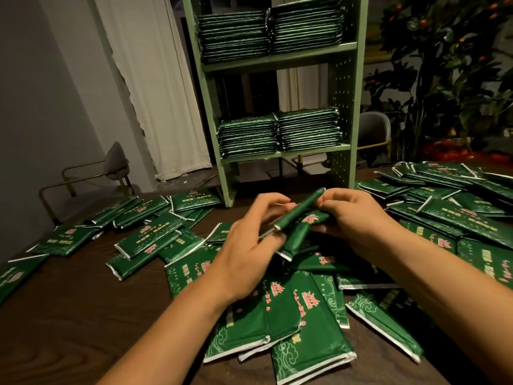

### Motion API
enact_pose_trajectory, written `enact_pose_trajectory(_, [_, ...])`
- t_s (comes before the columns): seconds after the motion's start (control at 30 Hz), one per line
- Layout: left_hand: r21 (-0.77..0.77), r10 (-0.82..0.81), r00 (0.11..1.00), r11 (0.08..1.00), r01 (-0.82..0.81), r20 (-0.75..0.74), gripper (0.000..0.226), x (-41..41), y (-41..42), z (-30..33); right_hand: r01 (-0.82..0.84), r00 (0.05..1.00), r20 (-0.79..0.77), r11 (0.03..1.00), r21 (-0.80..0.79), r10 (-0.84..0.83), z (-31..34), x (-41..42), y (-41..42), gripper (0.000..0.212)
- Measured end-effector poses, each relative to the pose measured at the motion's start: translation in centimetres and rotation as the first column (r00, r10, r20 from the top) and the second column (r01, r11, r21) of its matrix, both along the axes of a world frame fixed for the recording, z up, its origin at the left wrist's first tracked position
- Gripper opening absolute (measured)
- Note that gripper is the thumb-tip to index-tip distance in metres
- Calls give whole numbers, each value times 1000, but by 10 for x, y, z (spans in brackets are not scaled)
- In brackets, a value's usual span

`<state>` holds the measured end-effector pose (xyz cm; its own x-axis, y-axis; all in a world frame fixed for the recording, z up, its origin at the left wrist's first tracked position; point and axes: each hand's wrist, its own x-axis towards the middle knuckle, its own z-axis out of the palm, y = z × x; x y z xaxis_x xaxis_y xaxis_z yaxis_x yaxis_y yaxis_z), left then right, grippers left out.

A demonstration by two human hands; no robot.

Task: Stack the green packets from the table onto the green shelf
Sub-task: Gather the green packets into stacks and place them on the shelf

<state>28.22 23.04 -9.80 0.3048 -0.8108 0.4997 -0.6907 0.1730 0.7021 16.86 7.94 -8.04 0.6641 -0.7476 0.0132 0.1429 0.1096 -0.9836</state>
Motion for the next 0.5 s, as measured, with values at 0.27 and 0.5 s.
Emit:
enact_pose_trajectory(0.27, [47,70,964,995,-85,256,70,6,-4,-8,-156,983,121,970,188,135,3,-2,2,25])
enact_pose_trajectory(0.5, [-75,31,910,995,-68,-412,30,12,-3,-2,-240,968,29,956,-170,248,3,-7,3,29])
